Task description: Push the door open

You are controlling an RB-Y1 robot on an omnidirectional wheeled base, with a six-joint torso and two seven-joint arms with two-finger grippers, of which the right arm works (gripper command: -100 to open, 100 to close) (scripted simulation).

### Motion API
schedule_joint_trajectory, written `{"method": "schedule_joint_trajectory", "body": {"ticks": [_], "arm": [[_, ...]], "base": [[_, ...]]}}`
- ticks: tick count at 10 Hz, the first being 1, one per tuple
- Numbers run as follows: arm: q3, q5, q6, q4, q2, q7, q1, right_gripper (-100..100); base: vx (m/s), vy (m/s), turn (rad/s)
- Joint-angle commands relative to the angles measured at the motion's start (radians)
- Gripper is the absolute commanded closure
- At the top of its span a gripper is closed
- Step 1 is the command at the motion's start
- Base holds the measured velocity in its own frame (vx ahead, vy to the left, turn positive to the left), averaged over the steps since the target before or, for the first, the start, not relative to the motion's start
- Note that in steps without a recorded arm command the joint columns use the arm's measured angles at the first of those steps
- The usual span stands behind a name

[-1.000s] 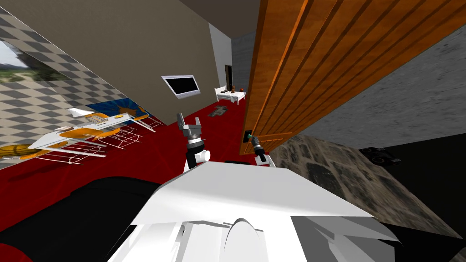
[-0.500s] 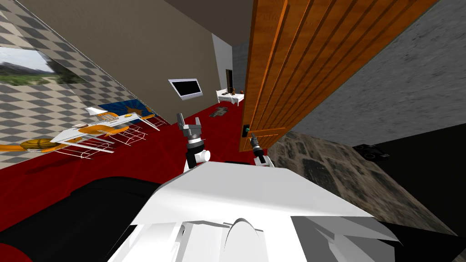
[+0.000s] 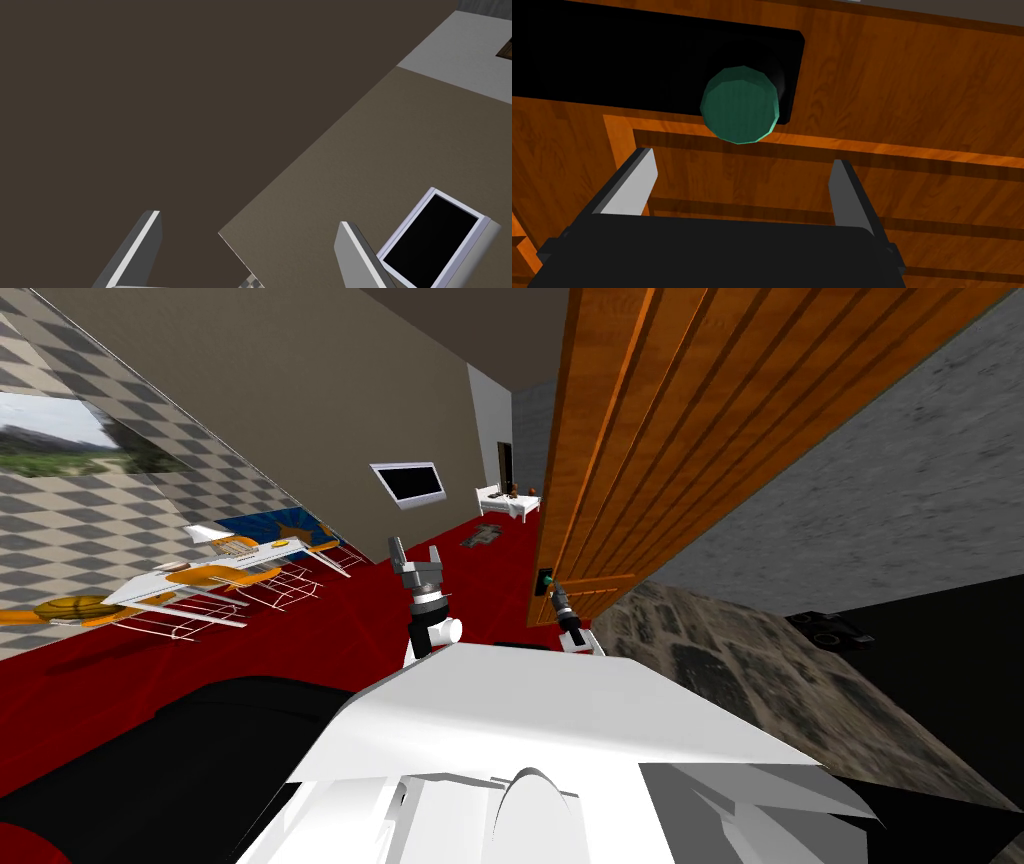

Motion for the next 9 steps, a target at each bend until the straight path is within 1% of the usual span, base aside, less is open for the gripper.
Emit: {"method": "schedule_joint_trajectory", "body": {"ticks": [1, 2, 3, 4, 9], "arm": [[-0.008, -0.005, -0.007, 0.015, 0.011, 0.007, -0.014, -100], [-0.012, -0.007, -0.010, 0.023, 0.028, 0.012, -0.021, -100], [-0.010, -0.005, -0.007, 0.020, 0.020, 0.009, -0.019, -100], [-0.010, -0.005, -0.007, 0.020, 0.020, 0.009, -0.019, 100], [-0.010, -0.005, -0.007, 0.020, 0.020, 0.009, -0.019, 100]], "base": [[0.268, 0.059, 0.024], [0.259, 0.082, 0.015], [0.117, 0.037, 0.001], [-0.008, -0.007, -0.010], [-0.026, -0.007, 0.002]]}}
